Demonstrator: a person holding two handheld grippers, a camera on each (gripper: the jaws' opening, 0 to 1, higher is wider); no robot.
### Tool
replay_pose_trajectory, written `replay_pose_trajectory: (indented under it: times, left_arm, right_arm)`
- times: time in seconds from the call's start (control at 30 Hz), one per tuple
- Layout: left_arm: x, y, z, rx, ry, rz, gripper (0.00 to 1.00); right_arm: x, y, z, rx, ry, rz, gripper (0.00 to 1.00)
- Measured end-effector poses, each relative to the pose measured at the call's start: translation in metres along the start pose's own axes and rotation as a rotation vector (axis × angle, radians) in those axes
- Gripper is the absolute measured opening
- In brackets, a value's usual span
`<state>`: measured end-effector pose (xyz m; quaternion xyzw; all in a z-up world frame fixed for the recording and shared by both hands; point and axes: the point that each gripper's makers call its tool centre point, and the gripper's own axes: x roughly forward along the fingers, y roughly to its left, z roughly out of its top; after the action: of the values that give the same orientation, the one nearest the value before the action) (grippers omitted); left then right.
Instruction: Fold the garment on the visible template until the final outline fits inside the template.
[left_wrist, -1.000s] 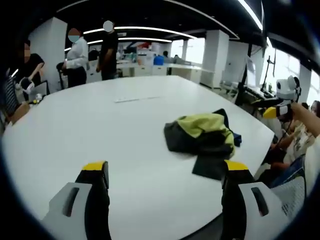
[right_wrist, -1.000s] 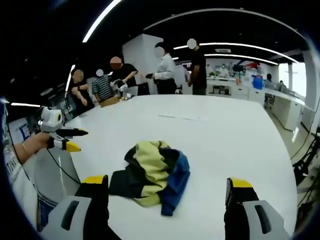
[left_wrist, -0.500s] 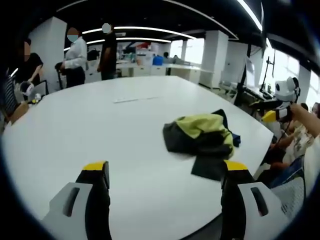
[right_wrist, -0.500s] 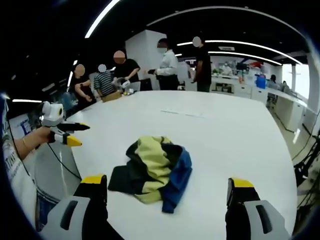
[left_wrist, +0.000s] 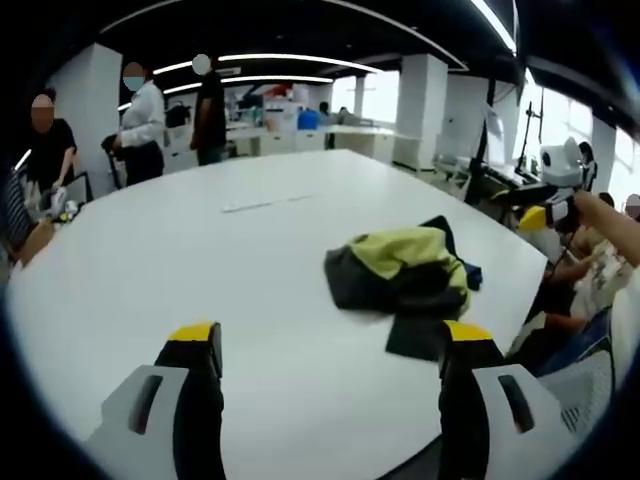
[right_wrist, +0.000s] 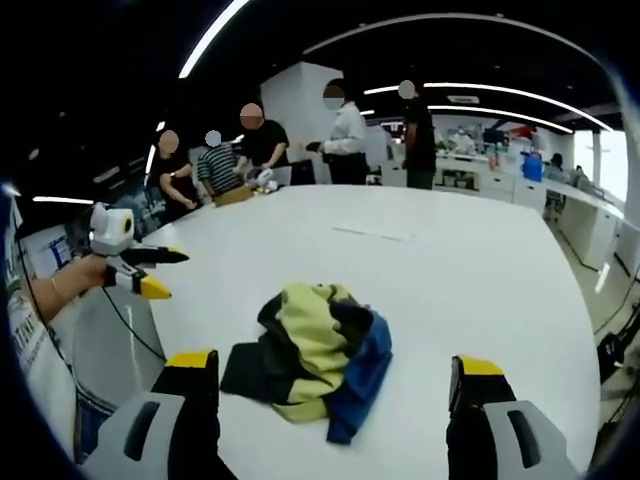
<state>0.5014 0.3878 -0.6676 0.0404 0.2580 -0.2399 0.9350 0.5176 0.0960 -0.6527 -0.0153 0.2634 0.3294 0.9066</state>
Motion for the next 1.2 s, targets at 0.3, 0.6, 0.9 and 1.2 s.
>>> replay_pose_trajectory:
  times: [0.3,0.6,0.9,1.2]
  left_arm:
    - [0.013,0.007,0.018,0.020,-0.024,-0.001,0.77]
    - [0.032,0.013,0.028,0.004,-0.038,-0.032,0.67]
    - [0.054,0.021,0.029,0.001,-0.009,-0.045,0.56]
    - [0.084,0.020,0.021,0.046,0.050,-0.052,0.47]
  right_arm:
    - [0.027,0.006,0.020,-0.031,-0.002,0.045,0.82]
    - [0.056,0.007,0.038,-0.025,-0.009,0.082,0.60]
    - [0.083,-0.001,0.040,0.048,0.026,0.088,0.41]
    - [0.104,-0.003,0.041,0.054,0.068,0.086,0.28]
